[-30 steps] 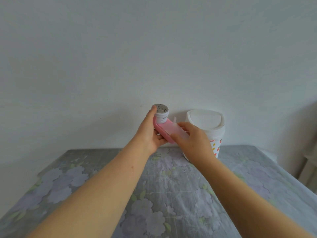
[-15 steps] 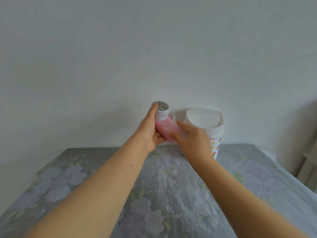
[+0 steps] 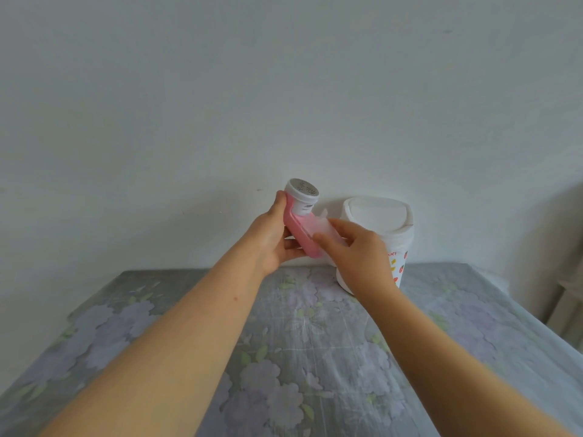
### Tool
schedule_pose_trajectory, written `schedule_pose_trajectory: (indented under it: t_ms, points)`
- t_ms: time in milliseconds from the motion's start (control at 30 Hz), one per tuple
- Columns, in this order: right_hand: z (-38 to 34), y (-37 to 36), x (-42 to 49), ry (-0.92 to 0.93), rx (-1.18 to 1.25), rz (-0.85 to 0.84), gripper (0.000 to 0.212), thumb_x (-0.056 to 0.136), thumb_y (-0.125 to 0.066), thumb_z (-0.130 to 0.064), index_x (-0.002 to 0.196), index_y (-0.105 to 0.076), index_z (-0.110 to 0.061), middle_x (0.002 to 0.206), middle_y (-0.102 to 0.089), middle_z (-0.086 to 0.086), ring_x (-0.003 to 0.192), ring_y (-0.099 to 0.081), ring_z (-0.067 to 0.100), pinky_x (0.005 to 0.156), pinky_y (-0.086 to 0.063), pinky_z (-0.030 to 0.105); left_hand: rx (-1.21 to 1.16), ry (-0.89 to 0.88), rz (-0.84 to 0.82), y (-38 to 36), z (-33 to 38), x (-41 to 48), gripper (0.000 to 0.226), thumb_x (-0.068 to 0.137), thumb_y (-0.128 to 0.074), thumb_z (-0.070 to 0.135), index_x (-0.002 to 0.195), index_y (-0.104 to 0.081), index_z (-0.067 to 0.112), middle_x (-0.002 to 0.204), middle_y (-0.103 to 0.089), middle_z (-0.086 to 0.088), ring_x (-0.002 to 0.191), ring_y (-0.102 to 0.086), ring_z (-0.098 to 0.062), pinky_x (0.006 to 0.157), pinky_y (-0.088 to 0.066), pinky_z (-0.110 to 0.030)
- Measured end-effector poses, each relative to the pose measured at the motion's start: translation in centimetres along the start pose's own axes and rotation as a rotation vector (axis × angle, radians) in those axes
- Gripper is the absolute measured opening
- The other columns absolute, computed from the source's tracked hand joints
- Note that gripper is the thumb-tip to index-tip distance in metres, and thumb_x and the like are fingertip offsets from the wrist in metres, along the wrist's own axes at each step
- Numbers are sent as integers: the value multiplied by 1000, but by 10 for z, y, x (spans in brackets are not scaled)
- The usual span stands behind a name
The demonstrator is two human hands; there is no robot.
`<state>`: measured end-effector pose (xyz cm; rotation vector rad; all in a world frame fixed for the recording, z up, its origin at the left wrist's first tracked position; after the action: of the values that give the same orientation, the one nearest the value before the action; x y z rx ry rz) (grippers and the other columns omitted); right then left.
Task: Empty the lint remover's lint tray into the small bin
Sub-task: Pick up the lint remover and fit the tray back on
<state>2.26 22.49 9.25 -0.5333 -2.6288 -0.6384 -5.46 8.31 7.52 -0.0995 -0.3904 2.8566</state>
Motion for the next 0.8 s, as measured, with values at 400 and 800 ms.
schedule_pose_trajectory:
  t_ms: [400,800]
  points:
    - [-5,-3,-3,49,-17,29,34,84,-69,-41,117,-70,-31,84,-71,-15,82,-66,4,70,-49,21,-47,-15,-13,-3,-3,0,51,94,-39,56,97,-66,13,81,-77,-11,85,-73,-29,71,-59,-44]
    - [-18,1,-6,132,-110,75,26,85,-66,-41,90,-75,-18,68,-71,3,68,-65,21,60,-50,34,-34,-12,41,-10,-3,-5,52,93,-39,56,96,-66,12,78,-77,-12,82,-73,-30,67,-60,-42]
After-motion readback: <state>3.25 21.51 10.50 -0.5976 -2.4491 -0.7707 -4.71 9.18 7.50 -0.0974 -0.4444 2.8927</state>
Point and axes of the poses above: each hand's wrist, its own x-axis towards the middle knuckle, its own y-axis out of the back of the hand, z = x × y, the point moved 9 cm from there along x, towards the middle knuckle
